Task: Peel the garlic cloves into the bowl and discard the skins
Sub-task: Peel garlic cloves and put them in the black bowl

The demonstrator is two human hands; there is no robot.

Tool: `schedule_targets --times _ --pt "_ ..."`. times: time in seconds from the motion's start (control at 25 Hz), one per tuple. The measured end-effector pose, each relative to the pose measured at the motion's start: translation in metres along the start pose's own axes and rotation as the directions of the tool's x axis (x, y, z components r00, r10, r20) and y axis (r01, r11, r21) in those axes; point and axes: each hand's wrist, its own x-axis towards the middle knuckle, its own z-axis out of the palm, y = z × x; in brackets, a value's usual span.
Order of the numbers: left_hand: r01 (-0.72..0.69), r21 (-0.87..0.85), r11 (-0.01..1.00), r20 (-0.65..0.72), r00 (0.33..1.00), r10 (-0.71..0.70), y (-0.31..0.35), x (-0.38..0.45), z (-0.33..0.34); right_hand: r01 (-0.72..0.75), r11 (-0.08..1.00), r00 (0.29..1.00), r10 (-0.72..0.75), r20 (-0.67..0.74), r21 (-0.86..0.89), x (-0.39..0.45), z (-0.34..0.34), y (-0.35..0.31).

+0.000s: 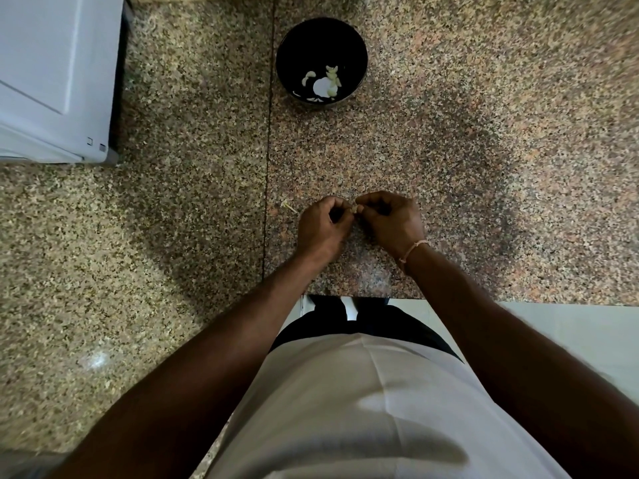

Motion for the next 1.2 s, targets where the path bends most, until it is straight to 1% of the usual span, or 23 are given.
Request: schedule_targets --times 0.12,0.32,0.6,0.76,0.92,1.0,1.08,1.2 --pt "0.001 -0.033 0.999 -0.008 1.000 -0.001 0.0014 -0.0010 -0.0001 0.005 1.000 1.000 -0.004 0.002 -0.008 0.0002 -0.0005 -0.0019" --pt "-0.001 -0.007 1.000 0.008 1.000 0.001 0.0026 -0.0005 -0.0010 -0.018 0.999 0.999 0.016 -0.045 -0.037 0.0001 0.0001 -0.0035" --pt "0.018 -0.024 1.000 0.034 0.999 -0.017 0.0025 0.0009 -0.0026 0.036 0.997 0.999 -0.037 -0.008 -0.068 -0.0022 -0.0010 -0.0037" --pt "0.012 -0.037 0.999 0.033 0.999 -0.011 0.0017 0.0009 -0.0041 0.002 0.998 1.000 -0.003 -0.024 -0.061 0.0000 0.0012 -0.0037" --pt "0.021 -0.056 0.998 0.026 0.999 -0.019 0.0015 0.0012 -0.0043 0.001 0.996 0.999 -0.004 -0.036 -0.084 0.0018 0.0029 -0.0039" --pt "0.046 -0.111 0.993 0.011 0.999 -0.045 0.0006 0.0016 -0.0055 -0.006 0.997 0.999 0.003 -0.040 -0.073 0.0018 0.0027 -0.0036" --pt "0.061 -0.149 0.987 -0.038 0.997 -0.068 0.0001 0.0012 -0.0074 -0.028 0.999 0.999 0.026 -0.043 -0.036 0.0018 0.0018 -0.0031" --pt "0.034 -0.089 0.995 -0.112 0.993 -0.044 0.0010 -0.0009 -0.0082 -0.075 0.995 0.996 0.077 -0.040 0.068 0.0020 0.0004 -0.0024"
